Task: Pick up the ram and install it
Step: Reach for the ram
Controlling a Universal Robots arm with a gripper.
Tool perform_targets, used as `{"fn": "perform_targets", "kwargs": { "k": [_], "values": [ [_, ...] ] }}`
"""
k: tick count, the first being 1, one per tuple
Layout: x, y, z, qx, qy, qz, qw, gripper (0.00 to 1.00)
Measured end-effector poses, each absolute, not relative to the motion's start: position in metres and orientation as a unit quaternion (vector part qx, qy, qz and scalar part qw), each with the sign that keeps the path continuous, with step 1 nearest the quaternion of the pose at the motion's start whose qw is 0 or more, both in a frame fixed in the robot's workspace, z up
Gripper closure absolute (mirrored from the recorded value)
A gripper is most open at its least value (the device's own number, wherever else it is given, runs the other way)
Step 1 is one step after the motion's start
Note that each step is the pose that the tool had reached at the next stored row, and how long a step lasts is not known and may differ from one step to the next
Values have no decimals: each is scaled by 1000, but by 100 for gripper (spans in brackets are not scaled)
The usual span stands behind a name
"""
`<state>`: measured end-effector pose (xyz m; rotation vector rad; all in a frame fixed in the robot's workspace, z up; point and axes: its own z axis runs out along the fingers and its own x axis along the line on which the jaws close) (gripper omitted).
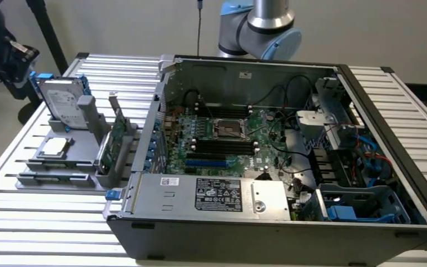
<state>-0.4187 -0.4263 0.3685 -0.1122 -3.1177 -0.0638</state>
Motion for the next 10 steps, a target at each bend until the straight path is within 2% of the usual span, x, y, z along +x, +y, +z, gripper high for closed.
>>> {"fn": "perform_targets", "kwargs": {
  "k": [10],
  "values": [
    [-420, -441, 368, -21, -1000, -20, 11, 89]
  ]
}}
